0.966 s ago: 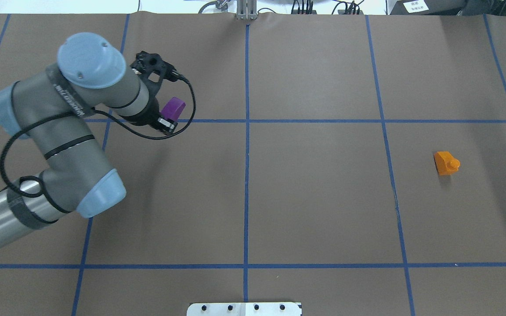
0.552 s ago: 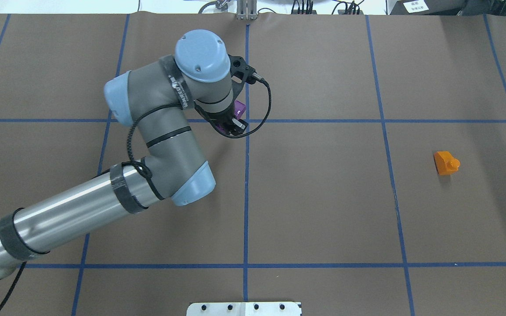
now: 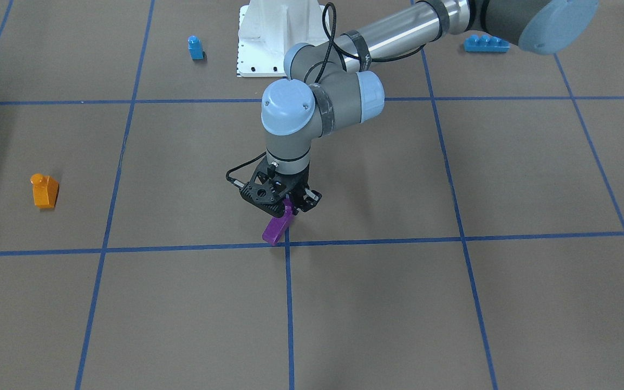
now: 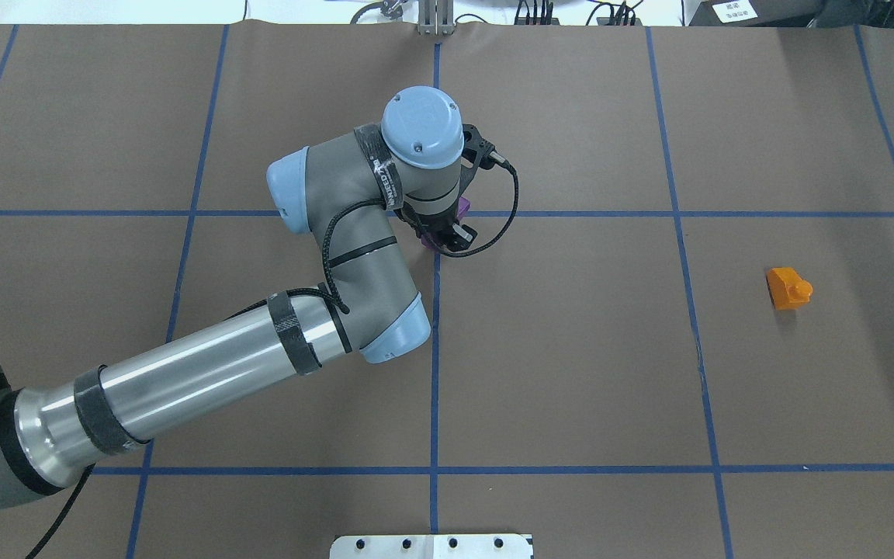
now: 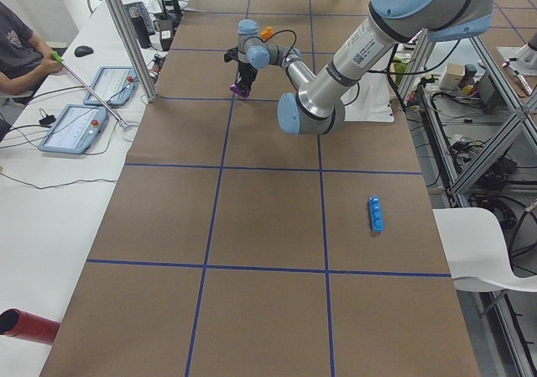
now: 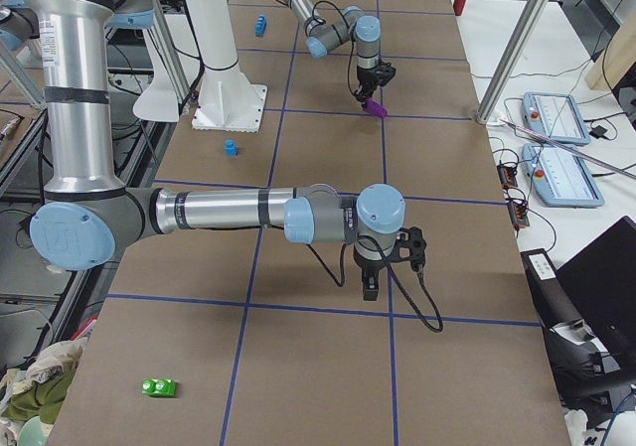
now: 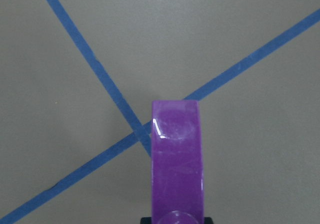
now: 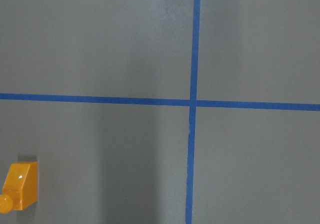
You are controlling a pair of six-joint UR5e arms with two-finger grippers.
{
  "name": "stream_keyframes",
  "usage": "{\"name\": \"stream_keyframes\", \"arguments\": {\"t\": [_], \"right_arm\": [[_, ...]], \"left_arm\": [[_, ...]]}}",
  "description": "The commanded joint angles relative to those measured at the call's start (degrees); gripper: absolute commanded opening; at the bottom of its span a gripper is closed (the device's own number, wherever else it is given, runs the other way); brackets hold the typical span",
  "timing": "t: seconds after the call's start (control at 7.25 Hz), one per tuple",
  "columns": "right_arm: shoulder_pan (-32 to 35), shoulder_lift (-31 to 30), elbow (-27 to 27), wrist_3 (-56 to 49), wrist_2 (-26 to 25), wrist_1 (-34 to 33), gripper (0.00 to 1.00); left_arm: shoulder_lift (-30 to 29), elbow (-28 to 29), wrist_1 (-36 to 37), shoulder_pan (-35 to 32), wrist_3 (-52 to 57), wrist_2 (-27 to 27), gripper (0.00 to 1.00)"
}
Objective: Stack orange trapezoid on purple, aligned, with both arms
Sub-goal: 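Carry the purple block with the left gripper to the table center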
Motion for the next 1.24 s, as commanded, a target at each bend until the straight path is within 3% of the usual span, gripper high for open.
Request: {"name": "stream_keyframes", "arguments": {"t": [0.0,0.14,0.28,0.41,0.83,1.1], "right_arm": [[-0.1,-0.1,-0.1,0.1,1.1,0.1,1.00],[-0.1,0.0,-0.1,0.0,1.2,0.1,1.00],[-0.1,0.0,-0.1,0.1,1.4,0.0,1.00],[-0.1,-0.1,-0.1,0.1,1.5,0.0,1.00],[-0.7,0.3,0.2,4.0,3.1,0.3,1.00],[-6.1,0.2,6.2,16.8,2.0,3.2,1.00]], "left_arm": [[-0.1,1.5,-0.3,0.7,0.2,0.7,0.00],[-0.1,1.8,-0.3,0.7,1.0,0.7,0.17],[-0.1,1.8,-0.4,0.7,0.9,0.6,0.51],[-0.2,1.7,-0.5,0.7,0.8,0.5,1.00],[-1.8,1.2,0.2,-0.8,0.8,0.2,1.00],[-3.0,-3.9,7.6,-4.7,0.8,-2.1,1.00]]}}
